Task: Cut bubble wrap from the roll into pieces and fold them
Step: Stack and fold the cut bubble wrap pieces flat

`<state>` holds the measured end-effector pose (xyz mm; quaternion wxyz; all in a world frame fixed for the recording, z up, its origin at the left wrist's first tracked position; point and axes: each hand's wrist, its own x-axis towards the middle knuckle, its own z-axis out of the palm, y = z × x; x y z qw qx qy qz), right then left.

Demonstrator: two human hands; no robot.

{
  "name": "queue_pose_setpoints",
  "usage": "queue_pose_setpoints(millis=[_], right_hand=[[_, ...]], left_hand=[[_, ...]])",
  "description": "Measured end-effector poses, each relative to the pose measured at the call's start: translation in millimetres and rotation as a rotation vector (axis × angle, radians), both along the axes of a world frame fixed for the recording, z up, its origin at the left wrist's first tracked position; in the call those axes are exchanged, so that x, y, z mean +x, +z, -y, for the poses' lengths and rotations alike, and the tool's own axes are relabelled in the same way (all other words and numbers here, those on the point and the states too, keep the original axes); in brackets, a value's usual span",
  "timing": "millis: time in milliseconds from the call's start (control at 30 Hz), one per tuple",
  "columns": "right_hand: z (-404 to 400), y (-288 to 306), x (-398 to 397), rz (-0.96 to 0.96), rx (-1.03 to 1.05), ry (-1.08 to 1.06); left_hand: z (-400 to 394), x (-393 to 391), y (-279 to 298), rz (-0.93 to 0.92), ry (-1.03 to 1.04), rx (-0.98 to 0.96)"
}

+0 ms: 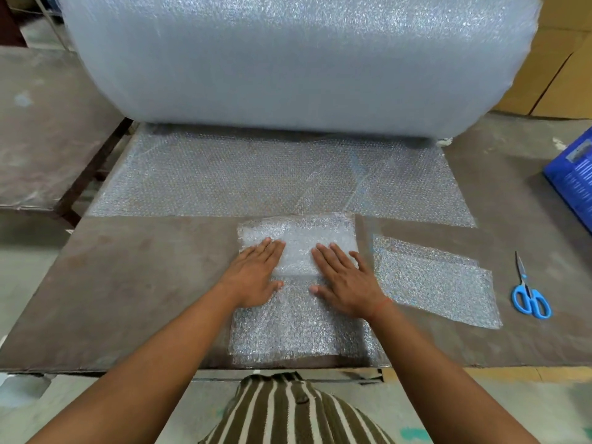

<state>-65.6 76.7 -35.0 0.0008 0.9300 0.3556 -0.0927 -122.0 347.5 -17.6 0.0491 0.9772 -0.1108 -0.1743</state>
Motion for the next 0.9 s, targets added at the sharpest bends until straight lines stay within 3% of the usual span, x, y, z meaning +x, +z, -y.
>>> queue_pose_setpoints(millis=[167, 300, 500, 667, 733, 900], right_hand=[[-6, 11, 14, -0.004, 0.105, -0.036], [-12, 29, 22, -0.026, 0.051, 0.014], [-19, 40, 26, 0.07, 0.126, 0.051], [-8, 28, 31, 0.287, 0.112, 0.174], [-9, 21, 28, 0.276, 0.089, 0.149], [-18, 19, 10, 0.366, -0.001, -0.045]], left_hand=[[0, 4, 7, 0.121, -0.017, 0.034], [11, 12, 13, 0.101, 0.02, 0.03], [11, 11, 14, 0.289, 0.024, -0.009], [-3, 14, 19, 0.502, -0.148, -0.046], [-11, 16, 13, 0.545, -0.208, 0.022], [4, 16, 25, 0.397, -0.023, 0.167]])
